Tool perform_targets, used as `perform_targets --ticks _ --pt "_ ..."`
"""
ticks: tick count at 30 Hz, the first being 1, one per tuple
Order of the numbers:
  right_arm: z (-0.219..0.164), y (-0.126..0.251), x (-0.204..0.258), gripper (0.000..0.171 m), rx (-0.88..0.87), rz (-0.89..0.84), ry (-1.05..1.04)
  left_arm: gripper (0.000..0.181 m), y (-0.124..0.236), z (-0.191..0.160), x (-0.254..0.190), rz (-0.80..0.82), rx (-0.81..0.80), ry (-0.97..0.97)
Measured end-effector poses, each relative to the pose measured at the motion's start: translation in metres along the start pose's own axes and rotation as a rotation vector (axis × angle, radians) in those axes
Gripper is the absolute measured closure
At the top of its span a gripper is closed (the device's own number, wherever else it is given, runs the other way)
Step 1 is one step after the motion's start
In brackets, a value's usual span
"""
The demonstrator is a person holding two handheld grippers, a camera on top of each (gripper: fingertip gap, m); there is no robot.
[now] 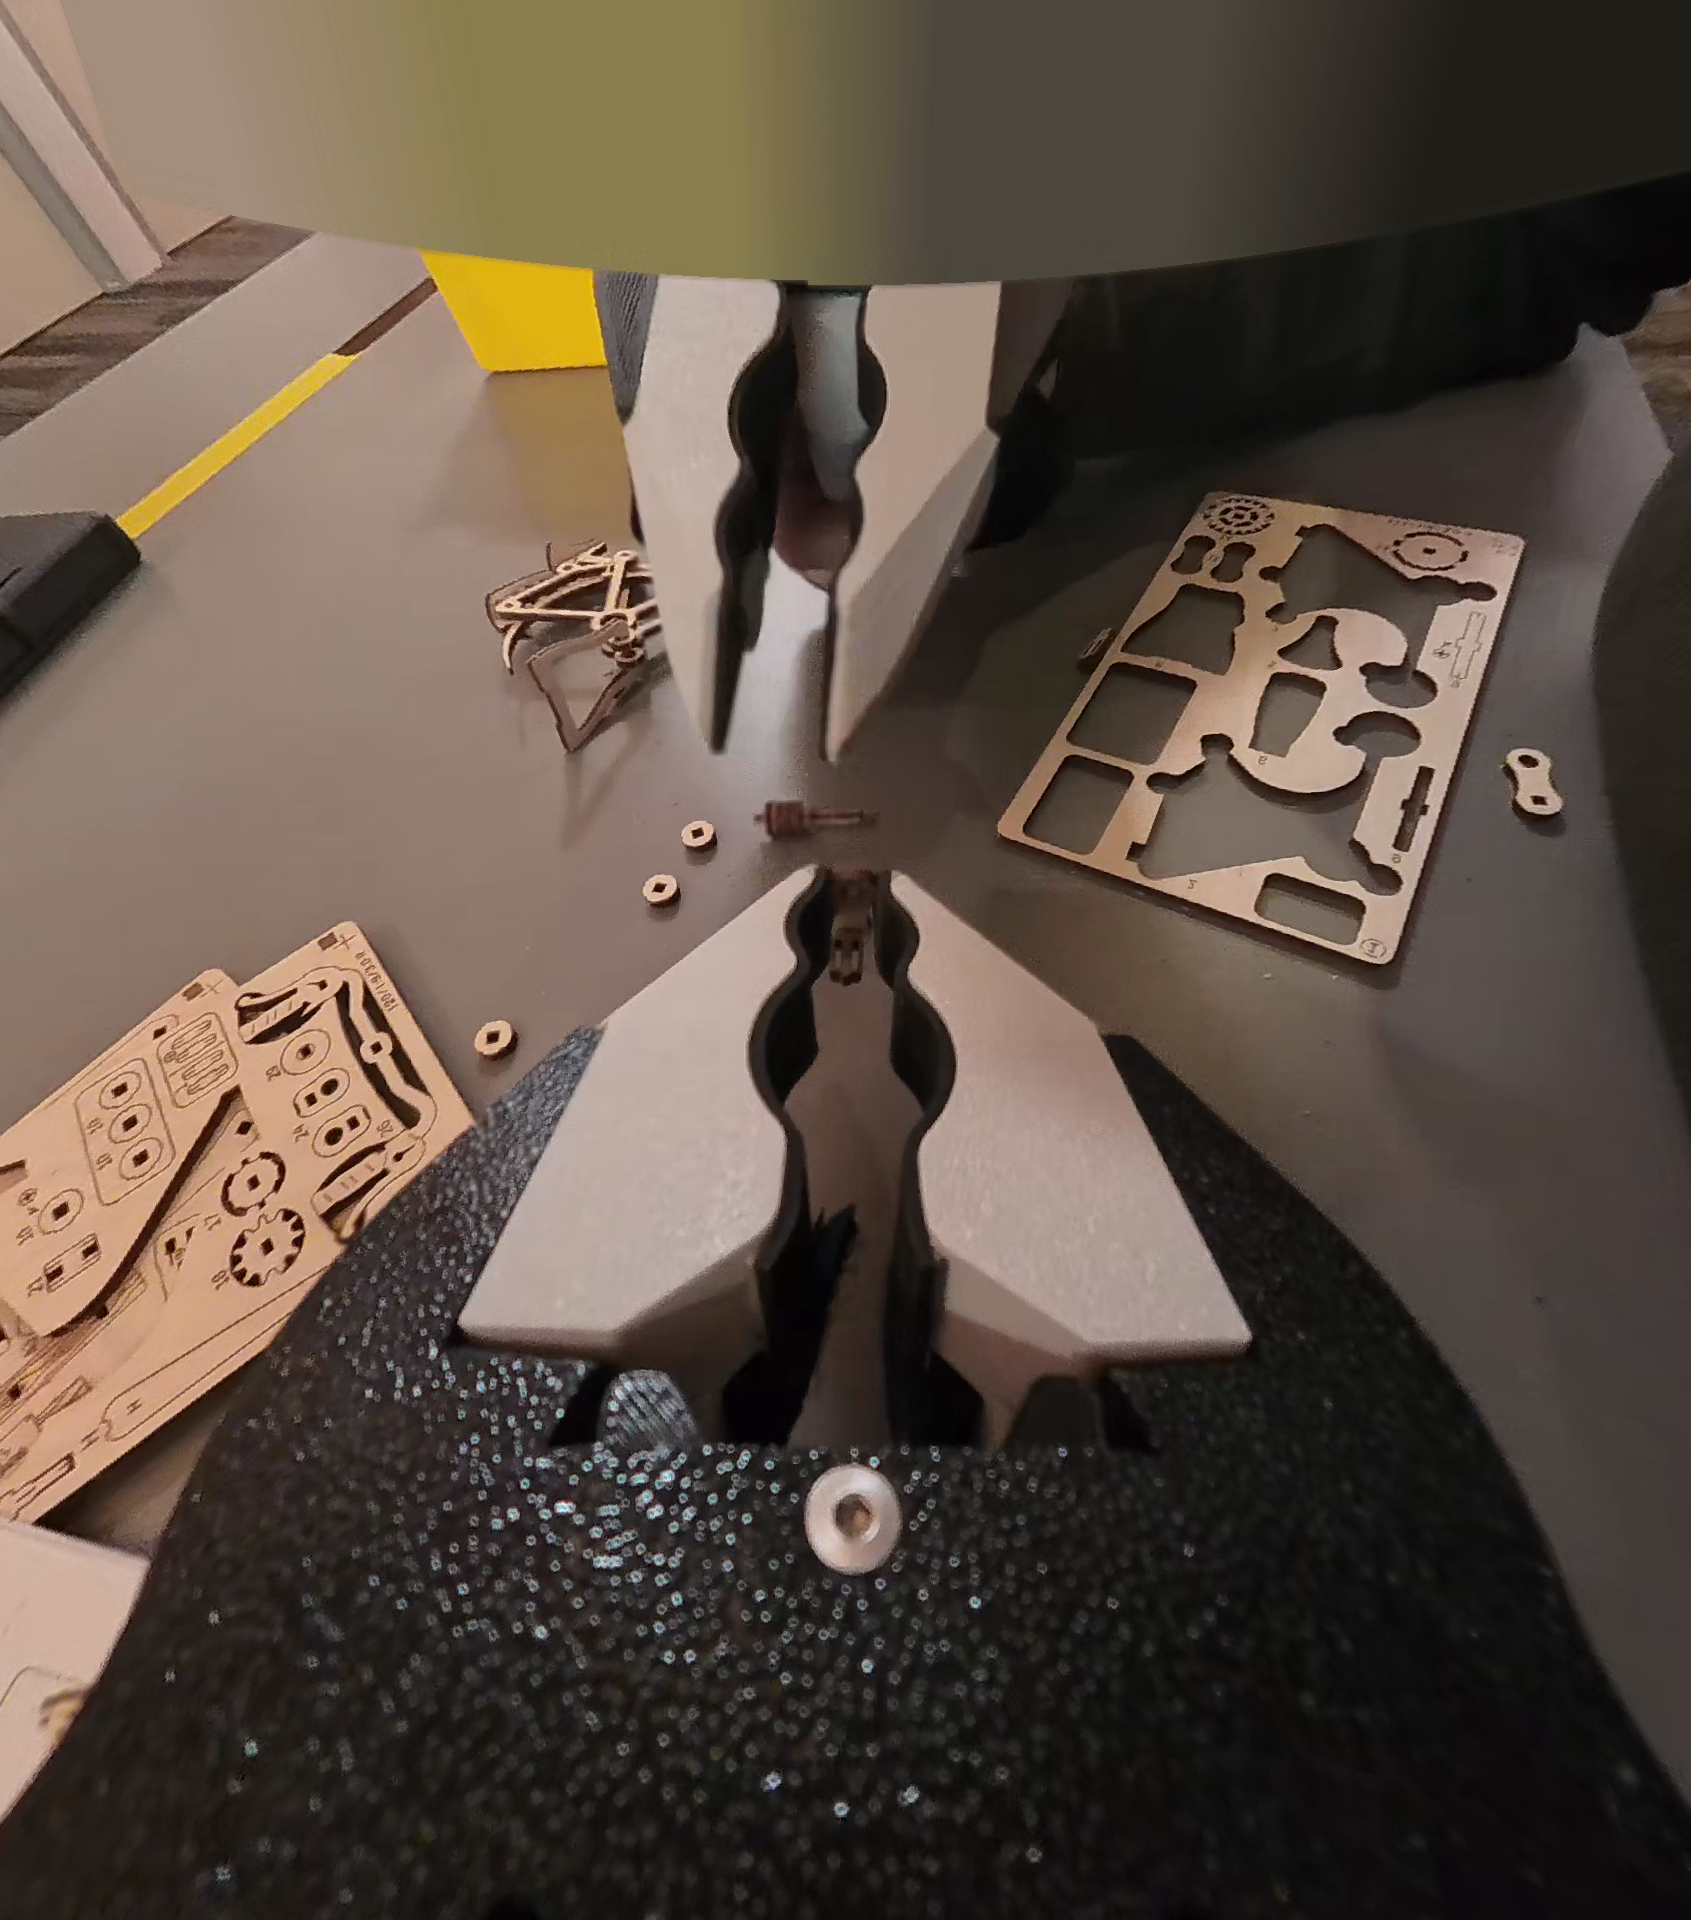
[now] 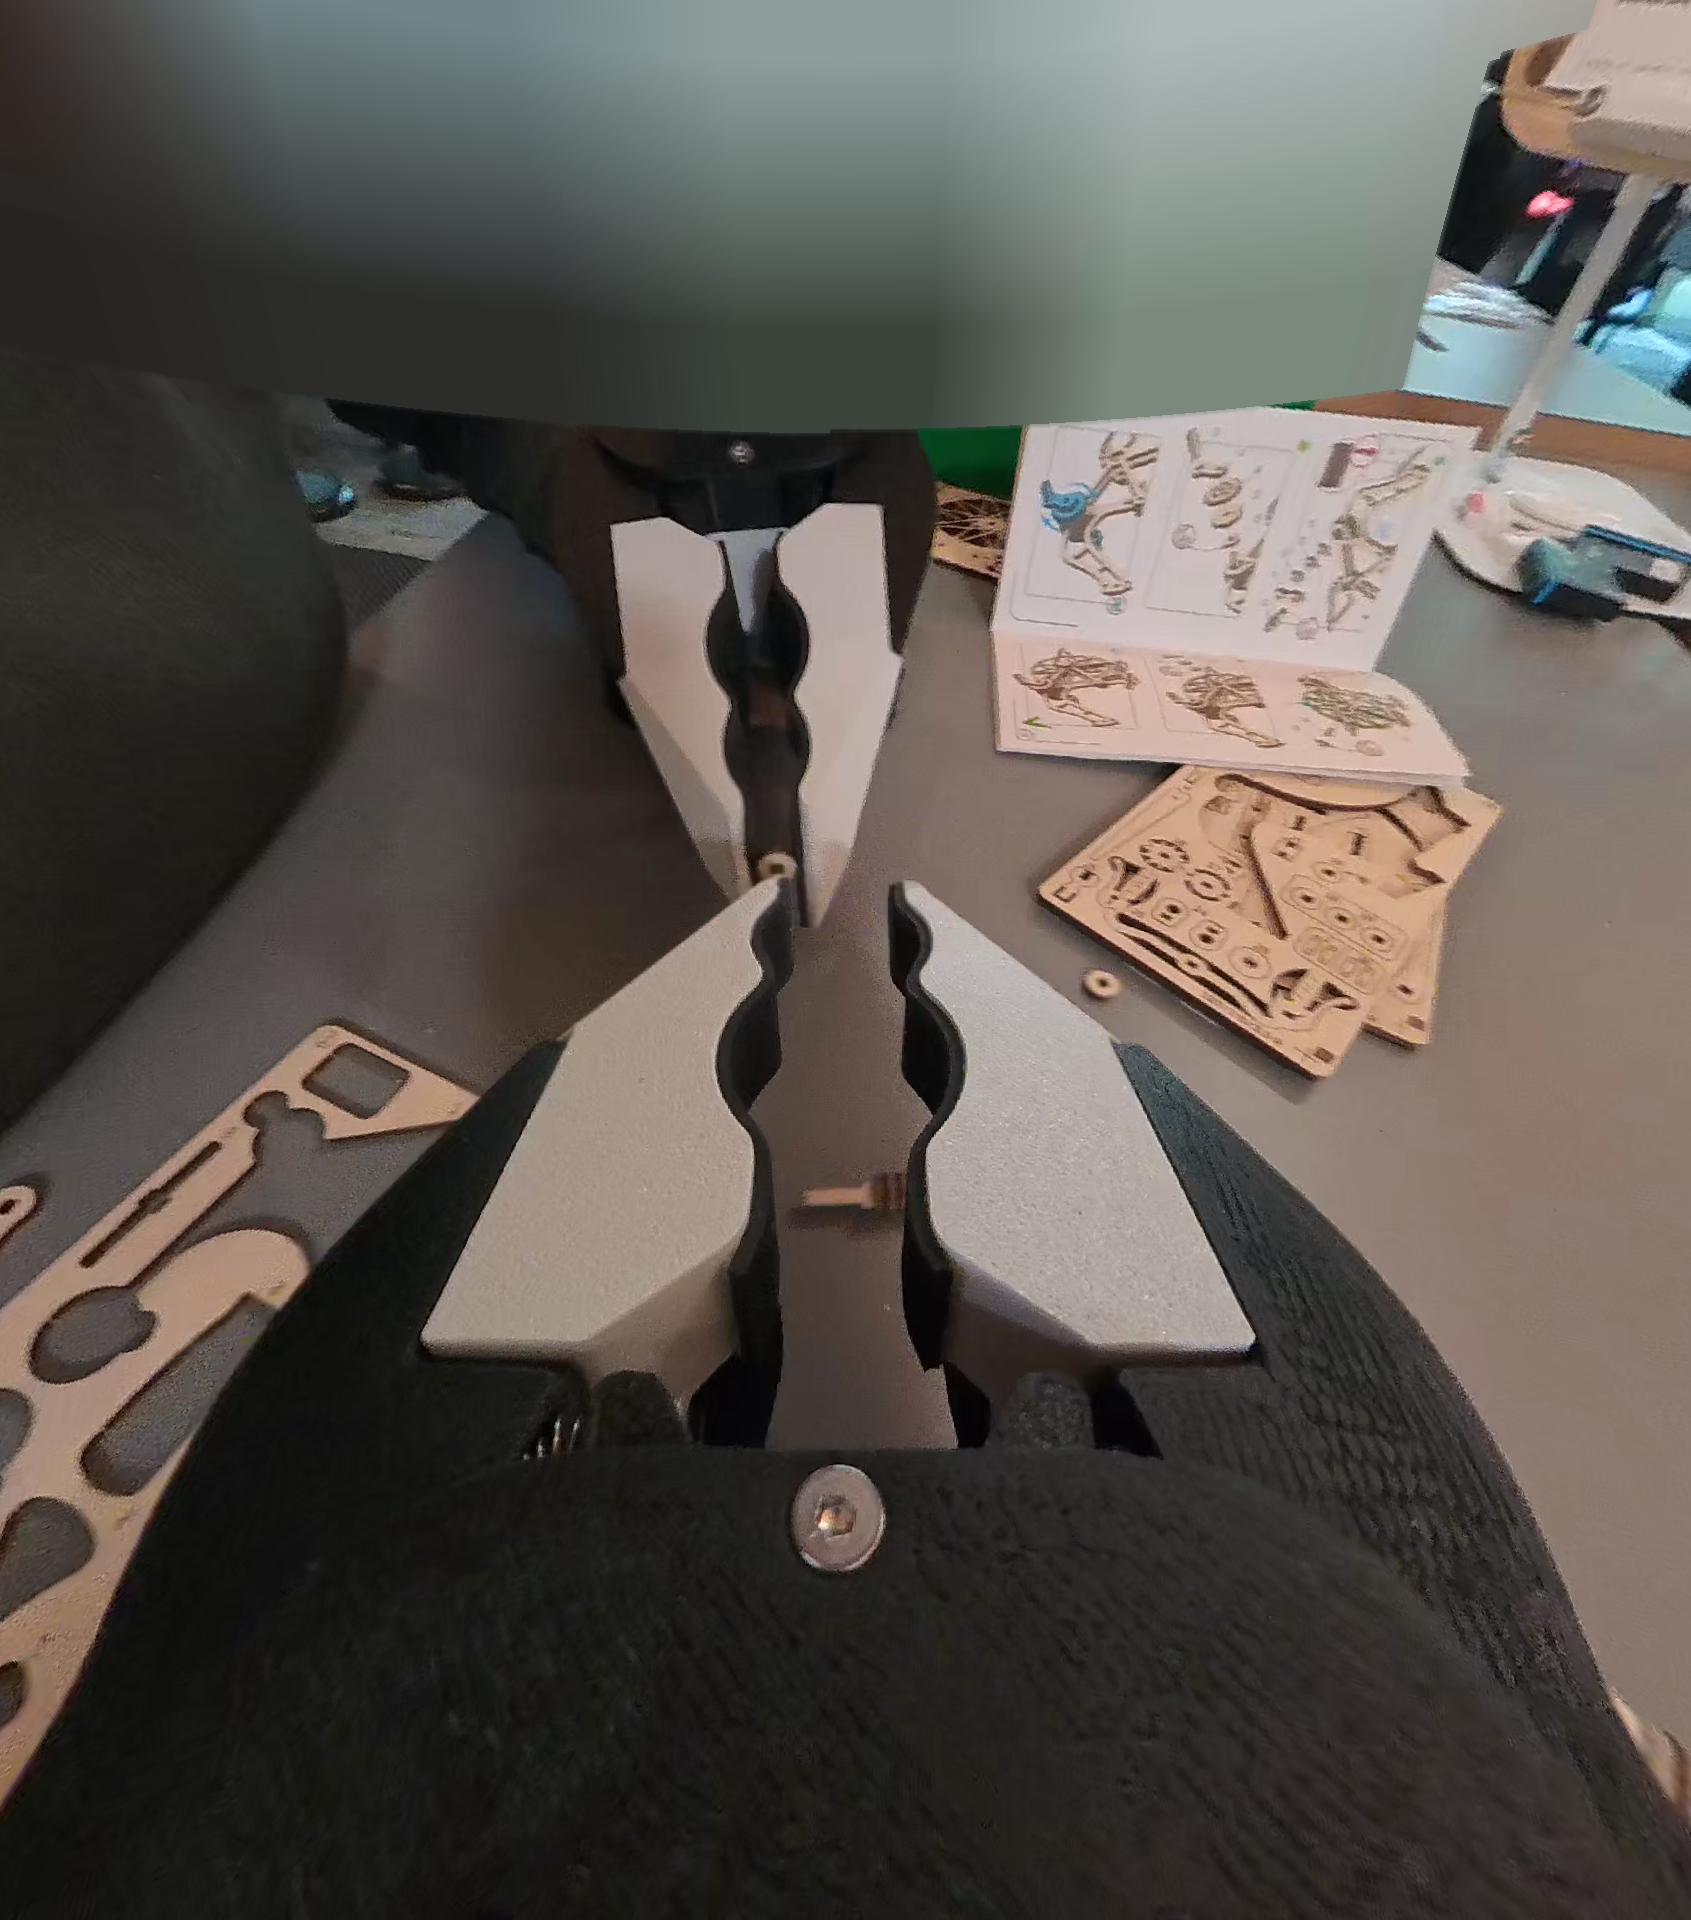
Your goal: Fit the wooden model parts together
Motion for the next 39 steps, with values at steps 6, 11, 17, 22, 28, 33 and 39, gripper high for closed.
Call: perform_targets --ticks 6,11,17,22,28,33,39 --pt "0.021 0.041 -0.036 0.154 -0.194 -0.441 0.229 0.175 0.001 -0.008 0.007 0.080 0.034 -0.066" --pt "0.024 0.056 -0.042 0.154 -0.193 -0.608 0.382 0.175 -0.002 -0.018 0.012 0.089 0.115 -0.037" --pt "0.020 0.048 -0.039 0.157 -0.131 -0.598 0.445 0.146 -0.002 -0.025 0.011 0.048 0.174 -0.001" --pt "0.019 0.044 -0.038 0.158 -0.109 -0.588 0.468 0.138 -0.001 -0.027 0.010 0.028 0.187 0.021" --pt "0.017 0.040 -0.035 0.159 -0.094 -0.570 0.491 0.131 -0.002 -0.030 0.008 0.031 0.202 -0.014" --pt "0.018 0.043 -0.036 0.160 -0.107 -0.582 0.485 0.129 0.002 -0.026 0.009 0.023 0.171 0.010" --pt "0.018 0.044 -0.037 0.161 -0.111 -0.586 0.481 0.133 0.005 -0.034 0.008 -0.023 0.226 0.043"
Point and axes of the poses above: each gripper's, where its closed fingertips meet, y back along the fingers, z out of its top, x = y × z across the jaws, the point moved 2 cm from there along y, back along the fingers, and after that the axes turned 12 degrees about z, right-handed, at the moved point
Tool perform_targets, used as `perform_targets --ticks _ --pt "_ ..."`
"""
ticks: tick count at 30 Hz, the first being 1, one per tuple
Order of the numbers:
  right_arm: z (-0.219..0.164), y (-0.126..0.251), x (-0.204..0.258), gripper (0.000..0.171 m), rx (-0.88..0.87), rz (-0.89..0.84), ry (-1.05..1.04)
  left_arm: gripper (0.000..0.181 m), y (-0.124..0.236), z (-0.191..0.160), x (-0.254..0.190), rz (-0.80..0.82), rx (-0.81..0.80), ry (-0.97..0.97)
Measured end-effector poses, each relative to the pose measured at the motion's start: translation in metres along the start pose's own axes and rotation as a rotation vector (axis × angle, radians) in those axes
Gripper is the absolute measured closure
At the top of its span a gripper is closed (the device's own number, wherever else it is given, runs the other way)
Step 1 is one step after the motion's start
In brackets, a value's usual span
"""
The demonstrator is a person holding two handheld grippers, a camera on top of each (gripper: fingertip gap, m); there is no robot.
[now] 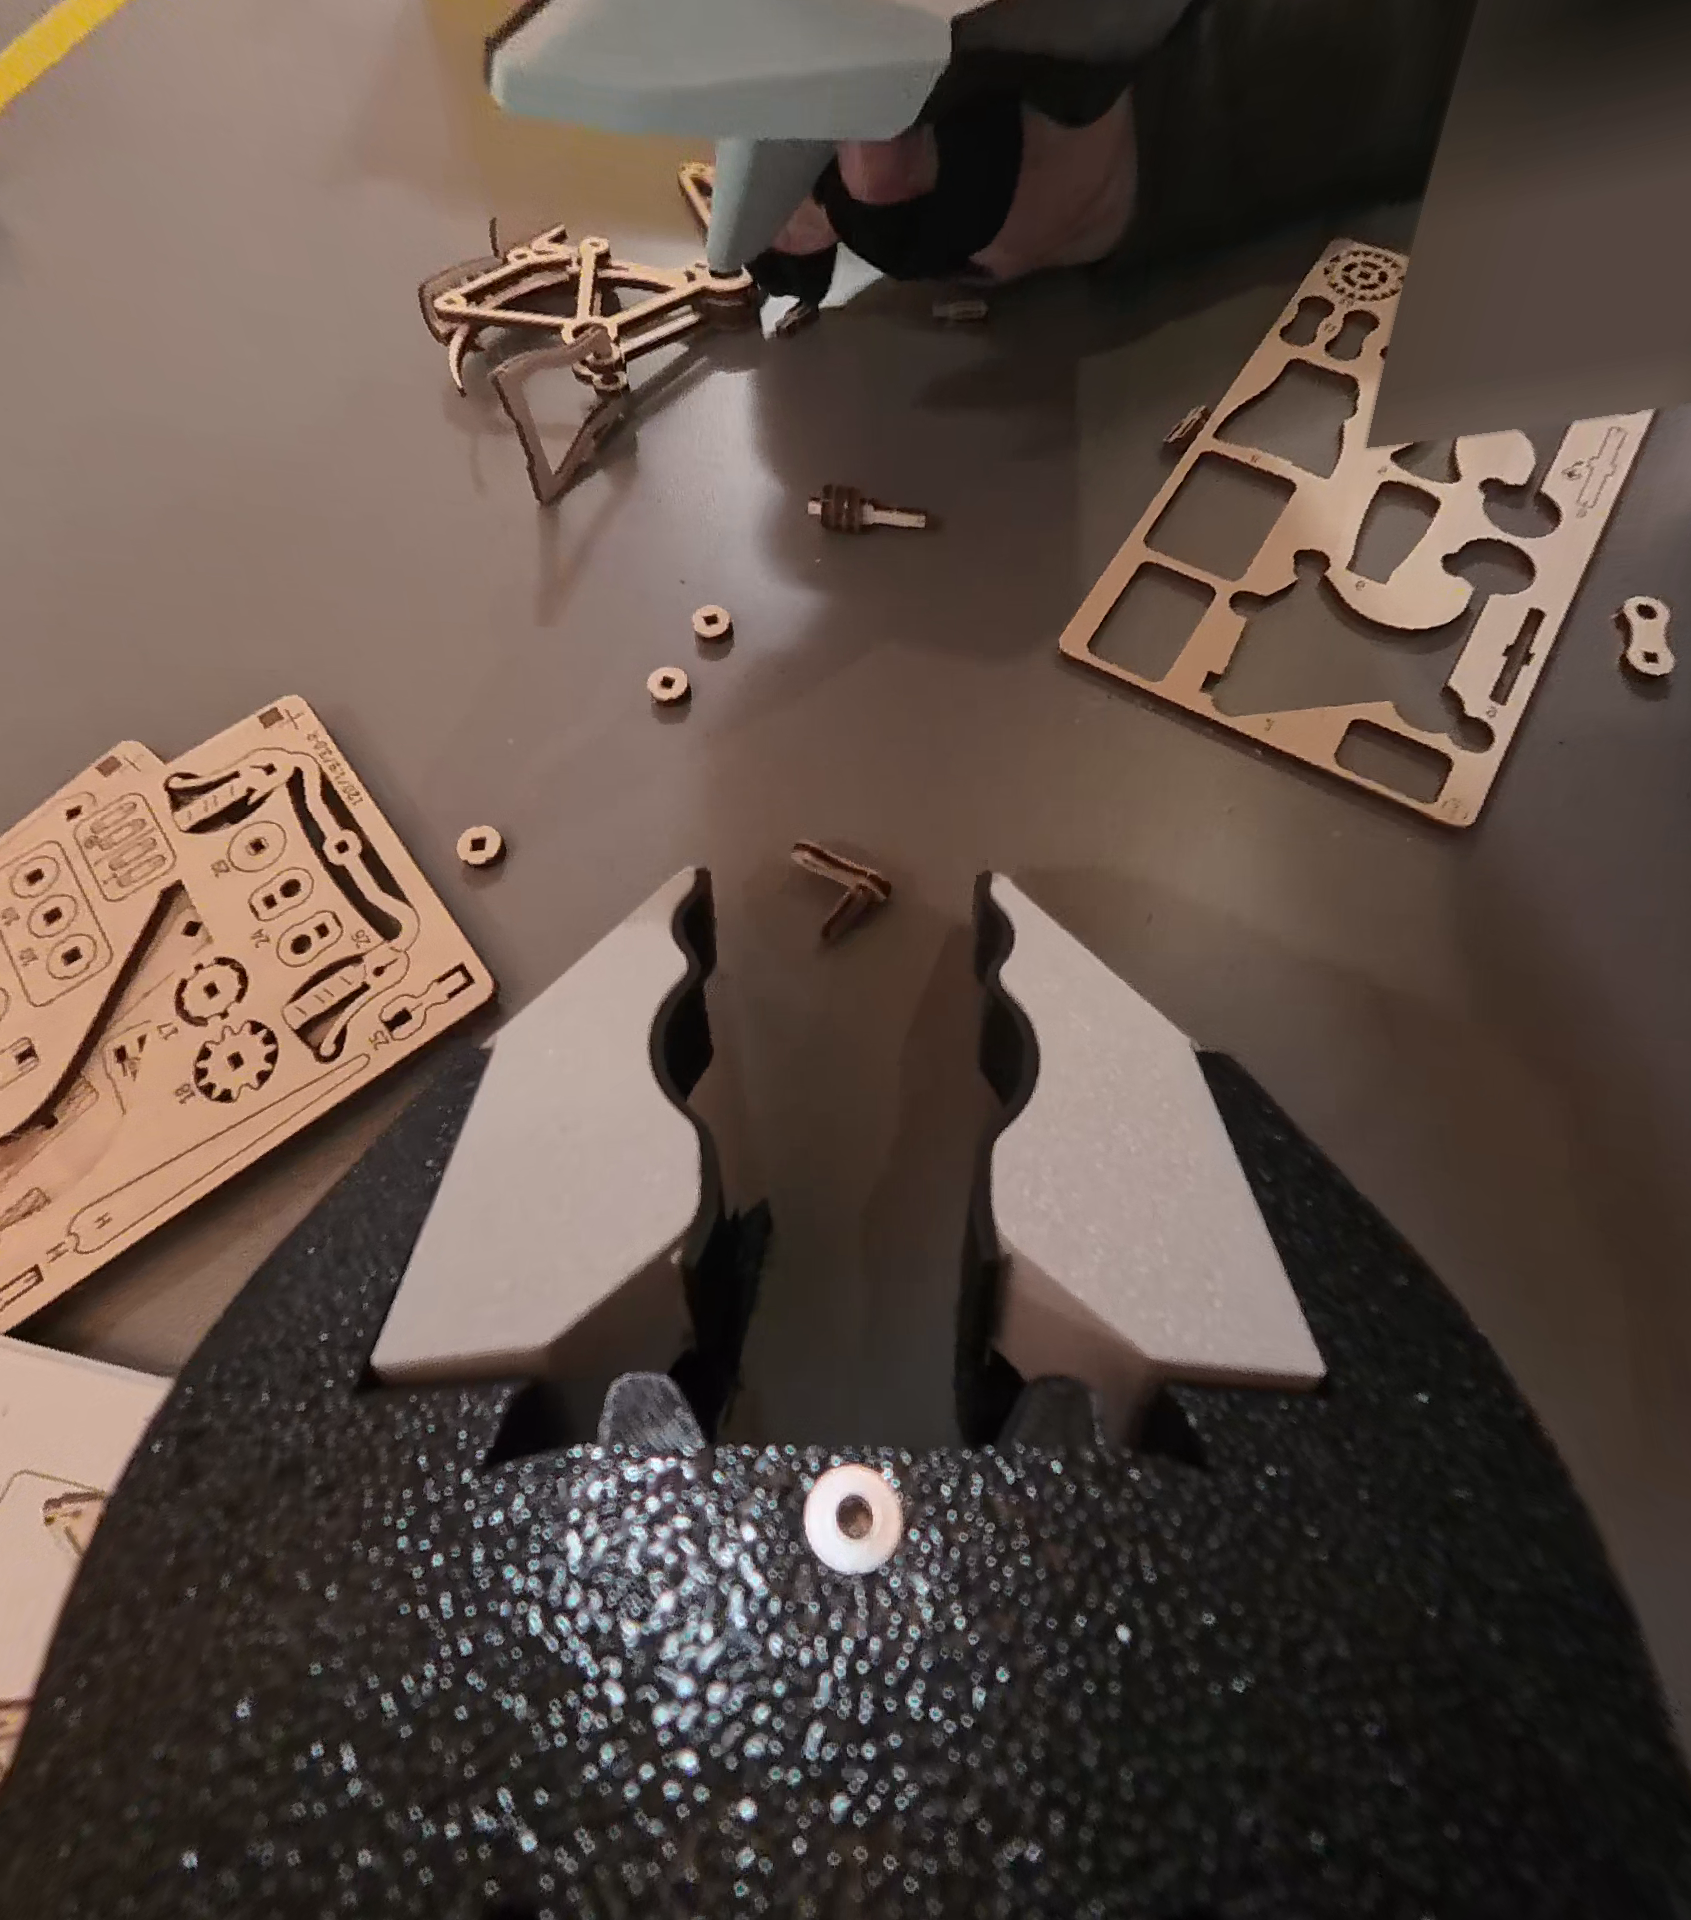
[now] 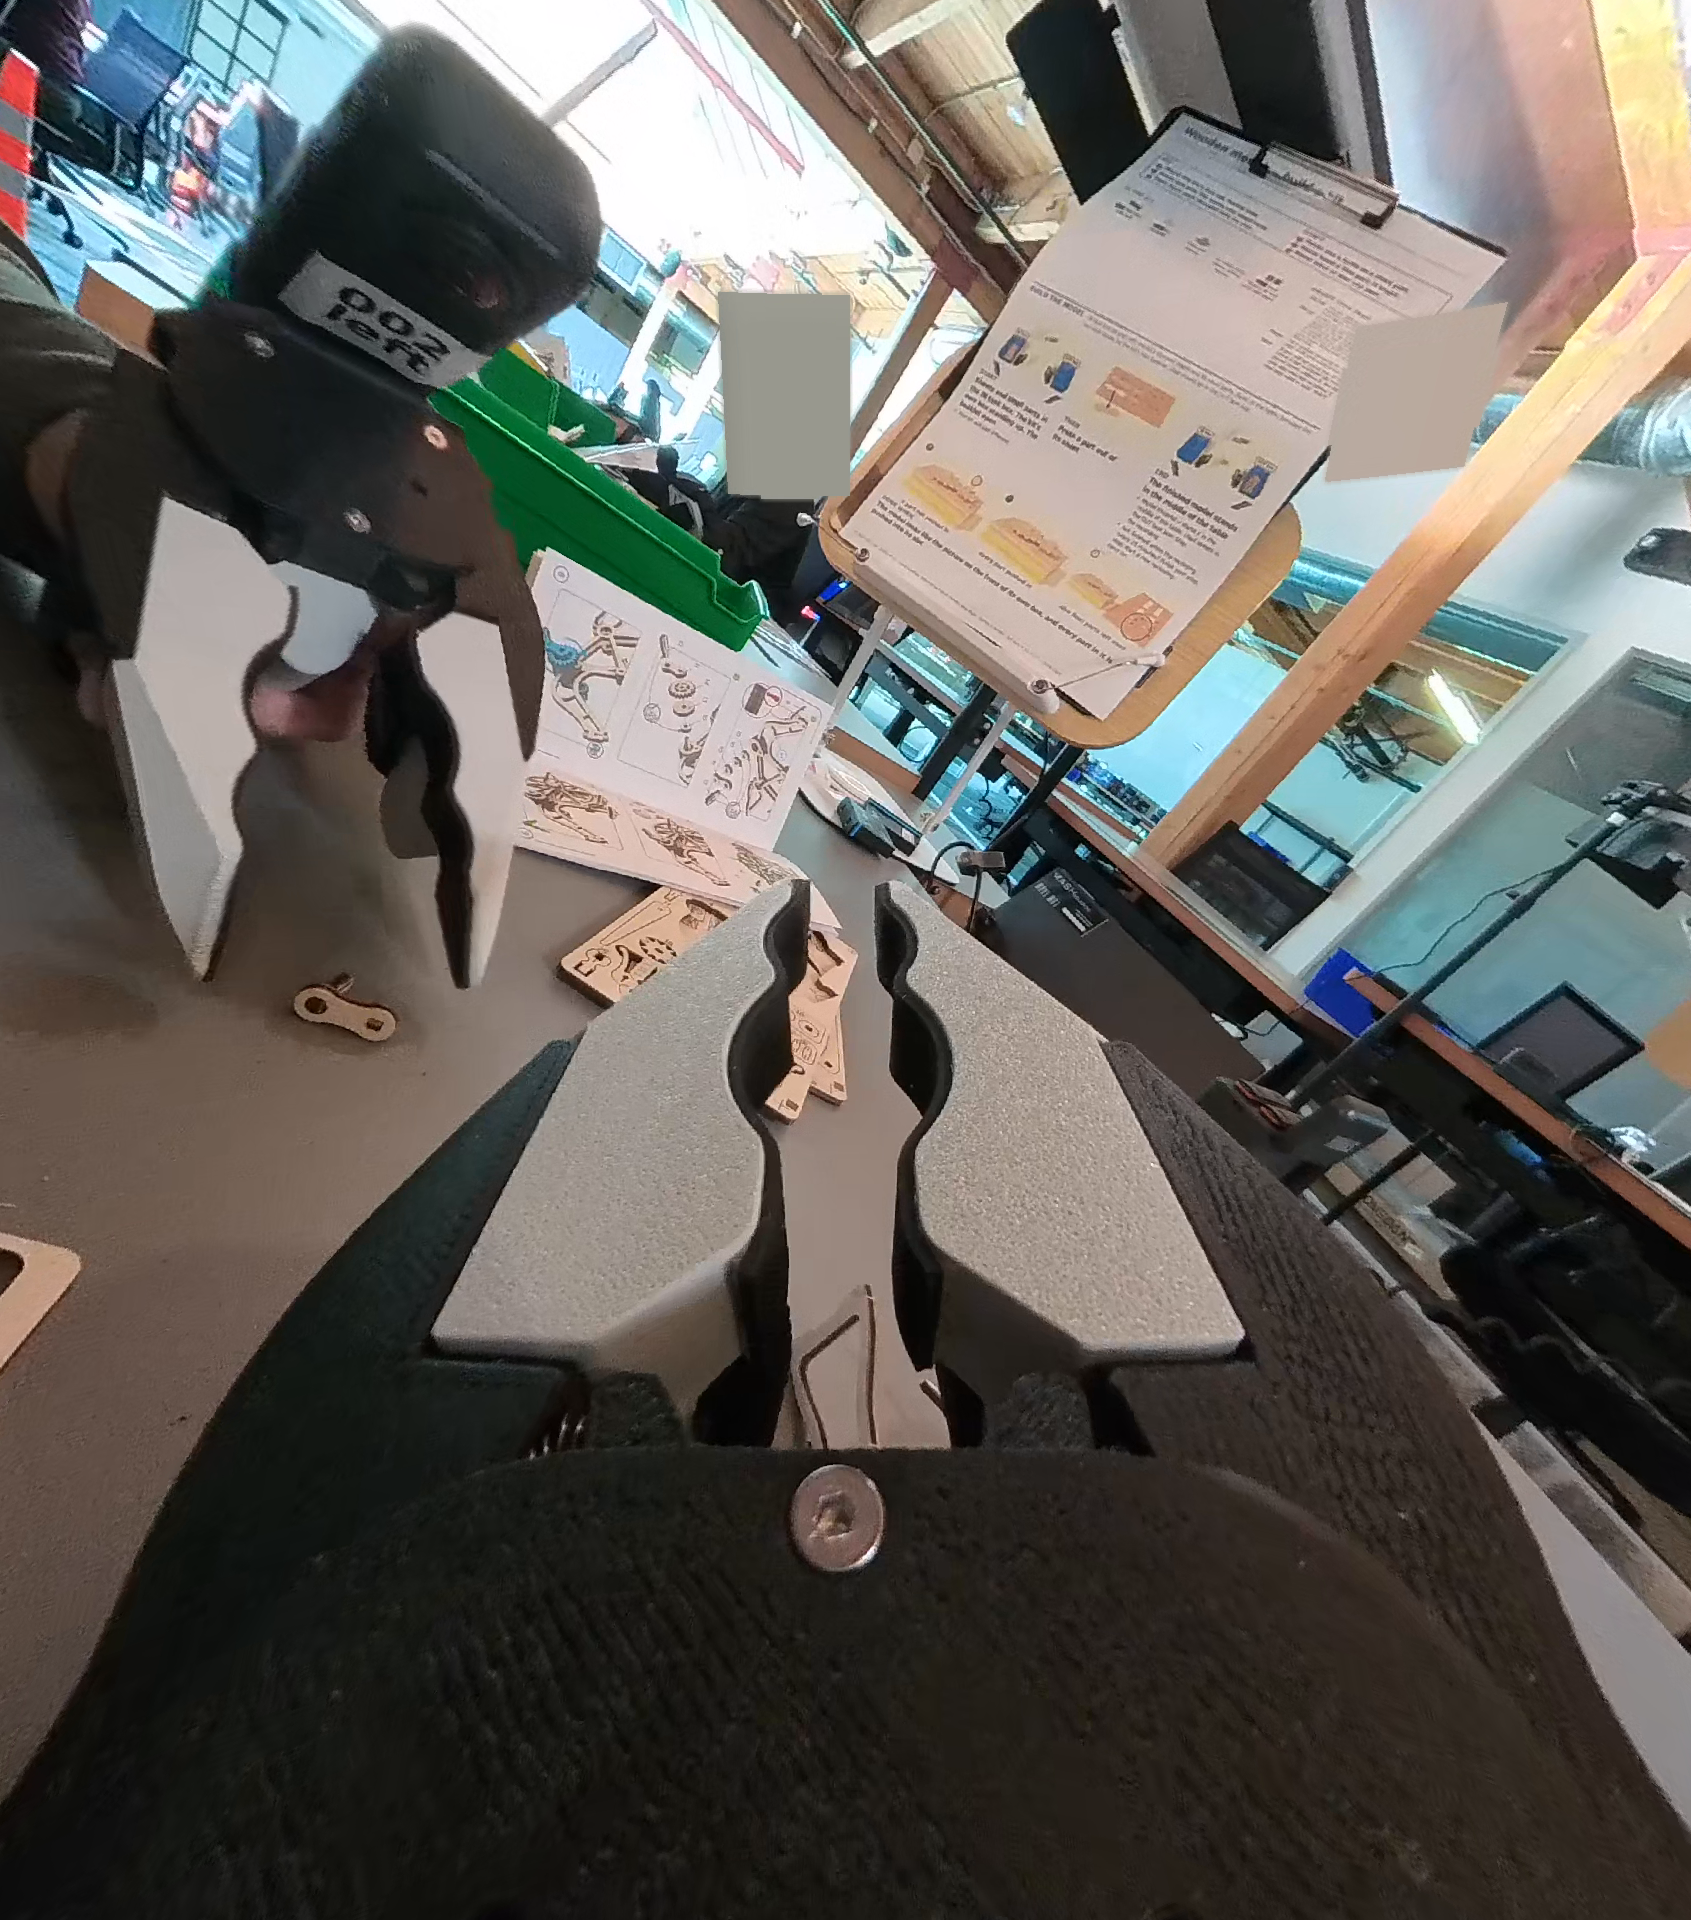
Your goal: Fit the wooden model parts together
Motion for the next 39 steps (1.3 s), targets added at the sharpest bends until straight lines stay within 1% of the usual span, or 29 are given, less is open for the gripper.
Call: perform_targets --ticks 5,6,8,17,20,25,28,30,39 --pt "-0.001 -0.001 0.000 0.161 0.005 -0.001 0.005 0.149 0.002 -0.005 -0.004 -0.045 0.025 -0.013" --pt "-0.001 -0.001 0.000 0.162 0.005 -0.002 0.005 0.157 0.002 -0.005 -0.005 -0.046 0.023 -0.017" --pt "-0.001 -0.001 0.000 0.162 0.006 -0.001 0.006 0.181 0.003 -0.004 -0.005 -0.046 0.013 -0.028" --pt "-0.001 -0.001 0.001 0.163 0.011 0.004 0.013 0.181 0.005 -0.005 -0.009 -0.069 0.008 -0.037" --pt "-0.001 -0.002 0.002 0.163 0.008 0.012 0.016 0.180 0.009 0.003 -0.003 -0.040 -0.061 -0.016" --pt "0.000 -0.002 0.004 0.163 0.007 0.025 0.026 0.180 0.020 0.019 0.011 -0.066 -0.189 0.141" --pt "0.000 -0.003 0.005 0.163 0.011 0.029 0.032 0.181 0.024 0.023 0.019 -0.091 -0.220 0.237" --pt "0.000 -0.003 0.005 0.163 0.011 0.029 0.032 0.181 0.025 0.023 0.022 -0.093 -0.226 0.262" --pt "0.000 -0.003 0.006 0.163 0.011 0.032 0.036 0.181 0.023 0.022 0.019 -0.070 -0.219 0.216"
Point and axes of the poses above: each gripper's, where its closed fingertips meet, y back along the fingers, z out of its top, x = y × z across the jaws, the point moved 2 cm from there along y, back along the fingers, and after that the axes turned 12 degrees about z, right-handed, at the moved point
